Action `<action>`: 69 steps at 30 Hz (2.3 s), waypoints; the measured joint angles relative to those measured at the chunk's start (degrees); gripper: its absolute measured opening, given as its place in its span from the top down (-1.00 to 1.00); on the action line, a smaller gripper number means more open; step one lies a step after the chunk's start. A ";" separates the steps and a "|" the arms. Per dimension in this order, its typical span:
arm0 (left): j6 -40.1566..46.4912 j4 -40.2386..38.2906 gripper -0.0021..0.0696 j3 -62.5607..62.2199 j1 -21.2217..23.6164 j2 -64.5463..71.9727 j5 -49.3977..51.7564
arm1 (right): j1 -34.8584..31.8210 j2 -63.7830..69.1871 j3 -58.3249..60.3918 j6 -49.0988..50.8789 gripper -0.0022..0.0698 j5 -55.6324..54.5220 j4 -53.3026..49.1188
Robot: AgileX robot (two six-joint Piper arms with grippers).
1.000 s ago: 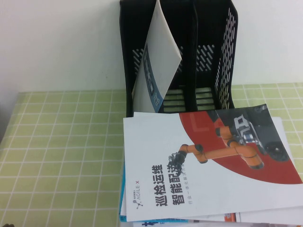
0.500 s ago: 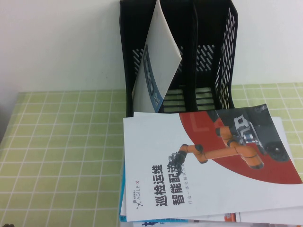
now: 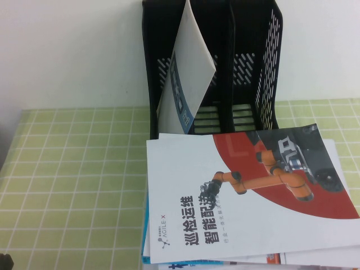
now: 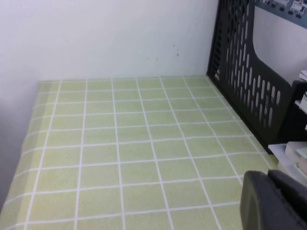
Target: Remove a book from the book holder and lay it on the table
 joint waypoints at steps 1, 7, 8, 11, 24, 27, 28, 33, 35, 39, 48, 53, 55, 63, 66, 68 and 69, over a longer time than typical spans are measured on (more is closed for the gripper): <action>0.00 0.00 0.95 0.00 0.00 0.00 -0.02 | 0.00 0.00 0.00 0.10 0.94 -0.07 0.00; 0.00 -1.39 0.95 0.23 0.00 0.00 -5.08 | 0.00 0.00 0.00 0.21 0.94 -4.41 2.59; 0.00 -2.11 0.95 0.37 0.00 0.00 -7.83 | 0.00 0.00 0.00 0.21 0.94 -6.46 4.31; 0.00 -3.14 0.95 0.36 0.00 0.00 -17.49 | 0.00 0.00 0.00 0.21 0.94 -14.42 11.41; -1.76 -4.34 0.95 0.36 0.00 0.00 -39.08 | 0.00 0.00 0.00 0.42 0.94 -36.76 33.94; -7.20 -4.67 0.95 0.36 0.00 0.00 -43.34 | -0.07 0.00 0.00 2.80 0.94 -40.74 33.12; -9.10 -4.67 0.95 0.36 0.00 0.00 -45.27 | -0.07 0.00 -0.26 3.71 0.94 -41.35 31.74; -14.00 -6.08 0.95 0.24 0.00 0.00 -53.58 | -0.07 0.00 -9.16 5.75 0.94 -39.51 10.71; -15.83 -6.99 0.95 -1.90 0.00 0.00 -51.84 | -0.07 0.00 -14.98 7.04 0.94 -38.92 0.42; -17.10 -7.26 0.95 -11.64 0.00 0.00 -37.47 | -0.07 0.72 -29.84 8.24 0.94 -38.31 -11.14; -15.62 -4.32 0.95 -32.88 0.00 13.30 -2.86 | -0.07 18.59 -53.80 10.82 0.94 -9.59 -13.65; -14.50 -2.91 0.95 -34.83 0.00 24.21 12.51 | -0.07 26.84 -57.88 10.73 0.94 5.26 -7.18; -14.49 -2.65 0.95 -34.83 0.00 27.29 13.77 | -0.07 28.26 -58.00 11.45 0.94 7.62 -5.53; -13.36 -6.68 0.95 -34.83 0.00 35.22 7.86 | 0.30 34.20 -52.85 6.62 0.94 17.59 10.65; -8.93 -9.86 0.95 -34.83 0.00 39.55 5.72 | 3.37 37.49 -49.82 -9.27 0.94 18.00 21.60; -4.72 -13.72 0.95 -34.87 0.00 42.64 4.14 | 6.74 40.14 -49.01 -22.01 0.94 18.63 28.83; -1.55 -16.60 0.95 -35.10 0.00 44.44 3.48 | 8.09 41.36 -49.01 -25.81 0.95 18.89 31.16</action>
